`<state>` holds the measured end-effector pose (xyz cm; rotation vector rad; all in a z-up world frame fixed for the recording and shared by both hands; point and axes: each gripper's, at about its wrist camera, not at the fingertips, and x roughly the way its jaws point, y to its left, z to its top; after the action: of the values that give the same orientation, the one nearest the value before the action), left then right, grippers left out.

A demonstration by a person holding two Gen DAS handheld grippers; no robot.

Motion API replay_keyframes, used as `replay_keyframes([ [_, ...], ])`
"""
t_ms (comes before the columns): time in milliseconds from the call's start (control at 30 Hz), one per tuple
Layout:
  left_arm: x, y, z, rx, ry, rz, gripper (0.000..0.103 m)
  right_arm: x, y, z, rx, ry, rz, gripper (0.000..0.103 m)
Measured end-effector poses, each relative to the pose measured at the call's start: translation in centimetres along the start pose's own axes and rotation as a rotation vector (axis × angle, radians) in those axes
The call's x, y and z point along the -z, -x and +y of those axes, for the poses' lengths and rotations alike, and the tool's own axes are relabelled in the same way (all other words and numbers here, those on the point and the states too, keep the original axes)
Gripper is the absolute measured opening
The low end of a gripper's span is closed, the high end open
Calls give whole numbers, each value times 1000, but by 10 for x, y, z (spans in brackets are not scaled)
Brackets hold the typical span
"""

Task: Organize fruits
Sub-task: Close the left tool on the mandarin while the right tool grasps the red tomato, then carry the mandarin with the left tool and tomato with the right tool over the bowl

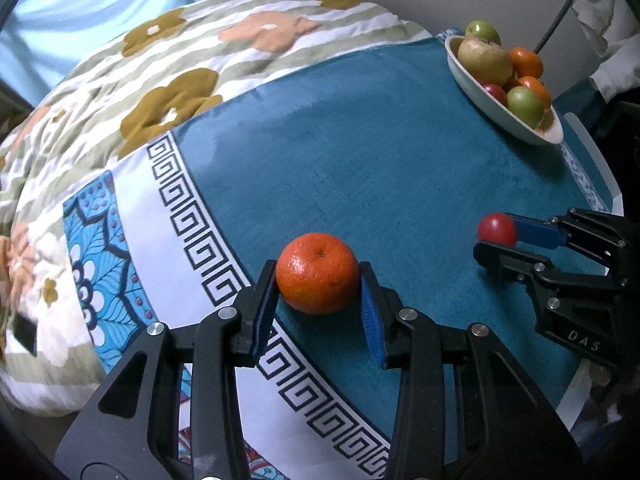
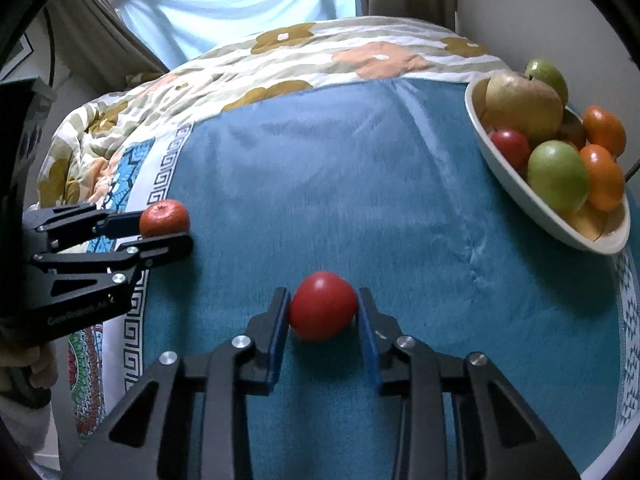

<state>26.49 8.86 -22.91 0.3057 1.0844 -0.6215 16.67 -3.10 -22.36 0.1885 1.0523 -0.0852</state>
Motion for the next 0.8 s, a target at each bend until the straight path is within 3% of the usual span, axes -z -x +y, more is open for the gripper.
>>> replay_keyframes([
  [467, -10, 48, -13, -22, 63, -80, 43, -15, 41, -15, -33, 16, -60, 30],
  [800, -37, 76, -67, -36, 91, -142, 43, -31, 86, -71, -53, 7, -100, 30],
])
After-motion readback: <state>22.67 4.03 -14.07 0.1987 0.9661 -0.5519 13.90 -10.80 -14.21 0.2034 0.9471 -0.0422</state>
